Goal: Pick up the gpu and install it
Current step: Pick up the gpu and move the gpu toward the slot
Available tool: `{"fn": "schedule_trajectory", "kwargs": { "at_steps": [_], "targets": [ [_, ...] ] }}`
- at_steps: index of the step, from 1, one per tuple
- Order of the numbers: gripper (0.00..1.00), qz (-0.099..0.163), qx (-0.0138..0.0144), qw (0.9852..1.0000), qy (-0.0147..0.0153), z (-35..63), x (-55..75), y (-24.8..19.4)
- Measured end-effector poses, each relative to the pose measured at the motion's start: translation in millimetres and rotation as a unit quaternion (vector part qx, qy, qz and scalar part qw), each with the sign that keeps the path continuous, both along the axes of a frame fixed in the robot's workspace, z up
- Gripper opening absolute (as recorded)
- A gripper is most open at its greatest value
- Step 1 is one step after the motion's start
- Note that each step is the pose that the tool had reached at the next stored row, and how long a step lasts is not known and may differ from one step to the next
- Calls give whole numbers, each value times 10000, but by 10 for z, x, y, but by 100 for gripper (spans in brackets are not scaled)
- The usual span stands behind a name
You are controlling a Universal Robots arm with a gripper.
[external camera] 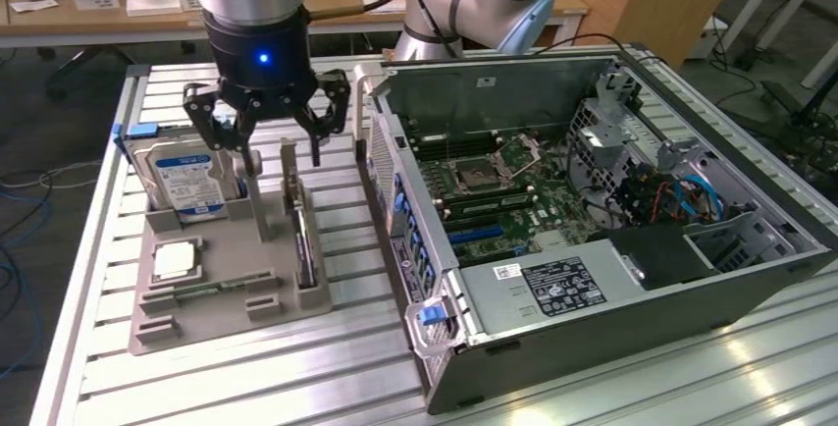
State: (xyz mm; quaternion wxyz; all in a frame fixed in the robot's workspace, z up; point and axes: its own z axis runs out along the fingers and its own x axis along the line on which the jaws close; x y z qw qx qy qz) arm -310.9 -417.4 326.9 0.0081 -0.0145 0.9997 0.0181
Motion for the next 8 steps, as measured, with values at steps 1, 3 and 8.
{"fn": "schedule_trajectory", "kwargs": {
  "at_steps": [1,3,8],
  "targets": [
    [71,4,0,10000,0,-19,1,-4],
    [71,9,0,10000,0,-56,2,-10],
    [71,29,0,10000,3,-147,3,-21]
  ]
}}
